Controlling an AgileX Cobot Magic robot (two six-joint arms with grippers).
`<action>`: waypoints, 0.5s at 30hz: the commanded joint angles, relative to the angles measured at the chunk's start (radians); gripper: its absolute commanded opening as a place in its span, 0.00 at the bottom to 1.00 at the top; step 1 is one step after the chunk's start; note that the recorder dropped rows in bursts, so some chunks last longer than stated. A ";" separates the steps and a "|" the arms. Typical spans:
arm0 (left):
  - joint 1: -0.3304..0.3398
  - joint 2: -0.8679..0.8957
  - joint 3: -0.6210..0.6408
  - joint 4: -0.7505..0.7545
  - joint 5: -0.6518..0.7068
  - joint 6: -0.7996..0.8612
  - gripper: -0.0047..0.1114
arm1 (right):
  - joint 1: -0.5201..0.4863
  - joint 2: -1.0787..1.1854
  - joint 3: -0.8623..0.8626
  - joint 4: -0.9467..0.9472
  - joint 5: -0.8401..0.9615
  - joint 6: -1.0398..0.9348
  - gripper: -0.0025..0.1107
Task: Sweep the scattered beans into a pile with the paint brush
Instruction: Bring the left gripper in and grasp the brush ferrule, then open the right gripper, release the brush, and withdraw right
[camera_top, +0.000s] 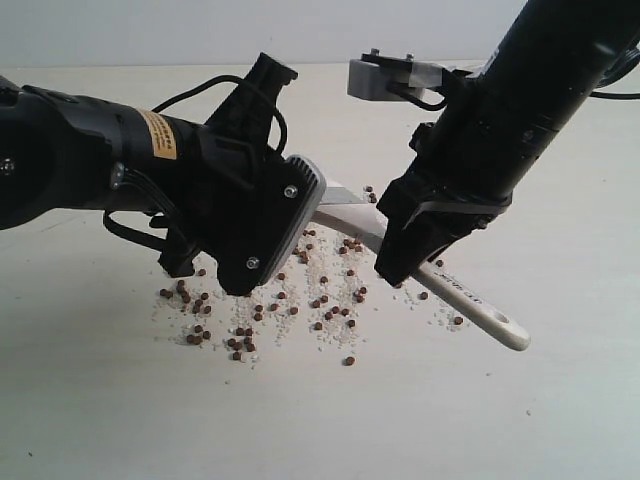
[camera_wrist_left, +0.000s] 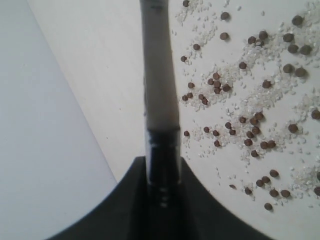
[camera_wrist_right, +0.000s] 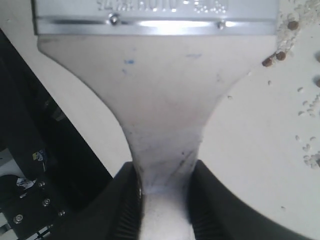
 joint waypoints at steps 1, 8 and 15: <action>0.003 -0.001 0.002 -0.008 0.033 -0.002 0.04 | -0.001 -0.004 -0.009 0.044 -0.038 -0.008 0.03; 0.003 -0.001 0.002 -0.008 0.033 -0.002 0.04 | -0.001 -0.004 -0.009 0.044 -0.059 0.000 0.22; 0.003 -0.001 0.002 -0.008 0.033 -0.006 0.04 | -0.001 -0.004 -0.009 0.044 -0.060 0.022 0.43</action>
